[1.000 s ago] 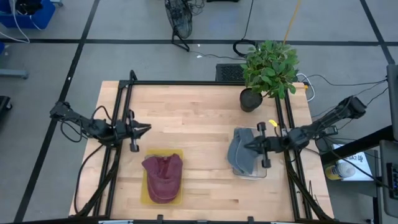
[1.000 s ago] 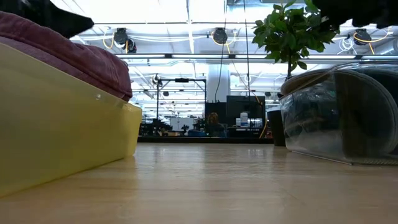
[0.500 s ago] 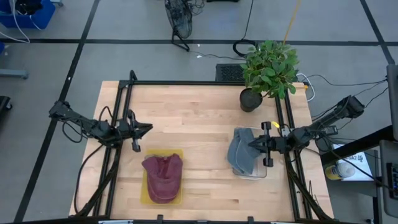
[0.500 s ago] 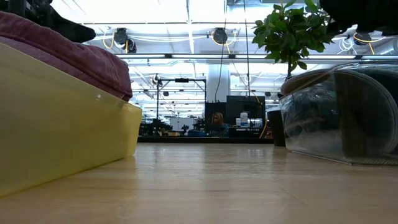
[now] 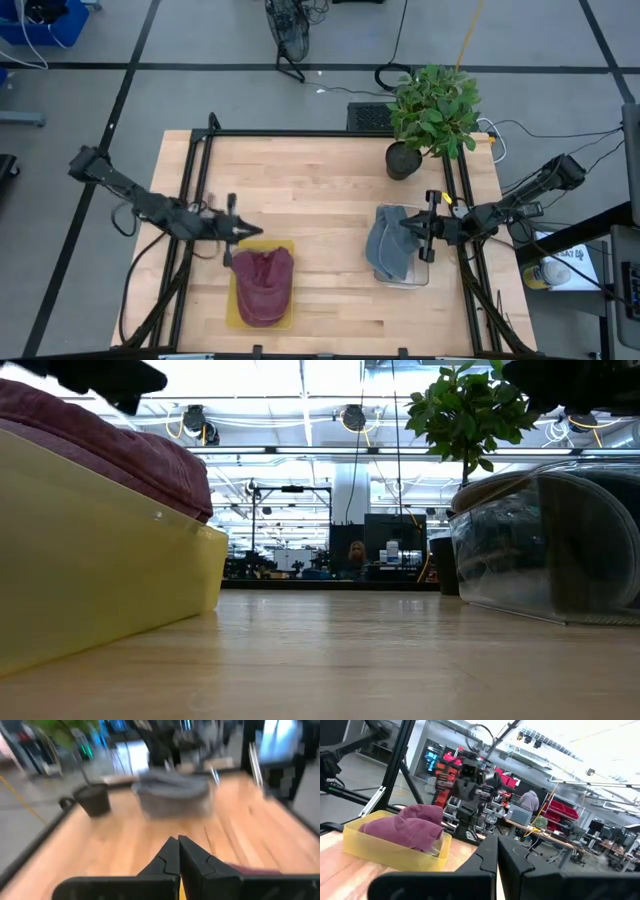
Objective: Pick & Place hat
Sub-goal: Put the red cap into the yellow bin
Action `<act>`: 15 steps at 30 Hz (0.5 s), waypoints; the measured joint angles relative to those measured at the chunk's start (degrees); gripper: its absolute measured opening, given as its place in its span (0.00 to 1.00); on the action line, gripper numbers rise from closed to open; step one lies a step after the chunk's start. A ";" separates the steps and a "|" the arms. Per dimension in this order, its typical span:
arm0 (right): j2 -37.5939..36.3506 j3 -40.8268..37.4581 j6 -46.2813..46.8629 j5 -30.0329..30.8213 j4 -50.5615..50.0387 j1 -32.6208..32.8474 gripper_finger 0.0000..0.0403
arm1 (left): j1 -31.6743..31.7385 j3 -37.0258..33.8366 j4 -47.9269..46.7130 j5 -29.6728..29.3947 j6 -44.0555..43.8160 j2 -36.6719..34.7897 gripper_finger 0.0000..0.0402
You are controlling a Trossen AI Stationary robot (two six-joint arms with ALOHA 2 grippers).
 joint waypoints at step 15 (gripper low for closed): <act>-0.25 0.00 -1.49 -0.04 -0.02 0.00 0.00 | -7.34 36.90 -37.73 14.11 -12.90 43.56 0.02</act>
